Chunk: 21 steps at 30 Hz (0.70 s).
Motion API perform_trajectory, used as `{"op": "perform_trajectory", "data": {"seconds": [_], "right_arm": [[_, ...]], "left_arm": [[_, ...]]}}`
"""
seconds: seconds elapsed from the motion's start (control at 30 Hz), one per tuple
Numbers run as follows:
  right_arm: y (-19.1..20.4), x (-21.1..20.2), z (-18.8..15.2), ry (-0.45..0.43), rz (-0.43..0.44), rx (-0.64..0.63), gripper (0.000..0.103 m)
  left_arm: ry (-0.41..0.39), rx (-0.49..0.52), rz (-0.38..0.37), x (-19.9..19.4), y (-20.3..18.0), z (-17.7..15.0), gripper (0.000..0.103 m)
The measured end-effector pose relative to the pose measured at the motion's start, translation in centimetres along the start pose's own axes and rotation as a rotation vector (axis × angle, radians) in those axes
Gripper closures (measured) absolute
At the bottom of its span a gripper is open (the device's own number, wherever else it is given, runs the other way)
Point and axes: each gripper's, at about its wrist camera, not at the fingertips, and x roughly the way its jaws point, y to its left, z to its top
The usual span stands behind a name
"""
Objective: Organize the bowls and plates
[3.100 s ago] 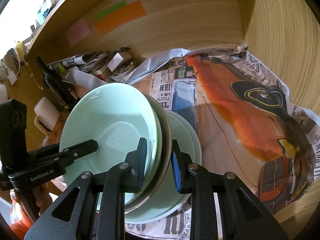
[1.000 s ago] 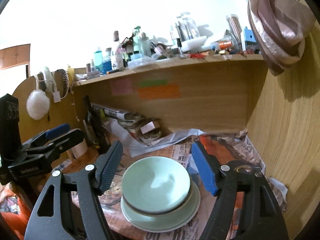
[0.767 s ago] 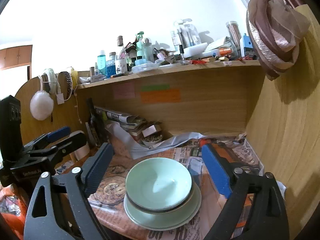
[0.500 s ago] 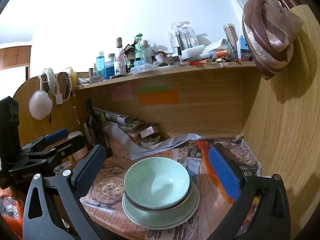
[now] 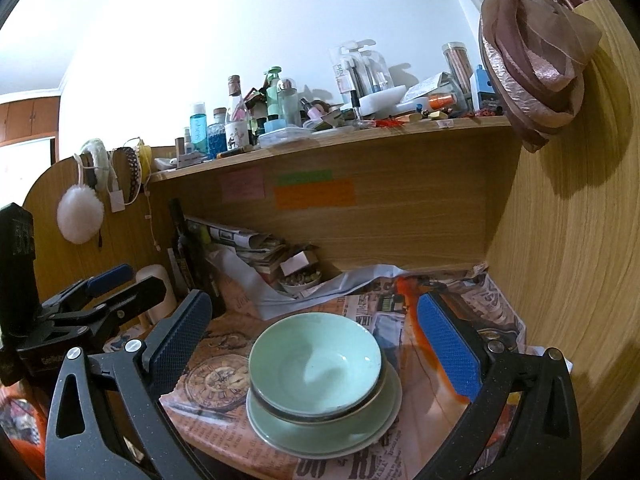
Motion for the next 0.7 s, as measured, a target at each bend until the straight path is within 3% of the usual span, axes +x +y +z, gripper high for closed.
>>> {"op": "perform_trajectory", "data": {"seconds": [0.7], "right_arm": [[0.43, 0.08, 0.0, 0.003, -0.001, 0.004, 0.0]], "left_arm": [[0.008, 0.01, -0.016, 0.3, -0.05, -0.14, 0.001]]}}
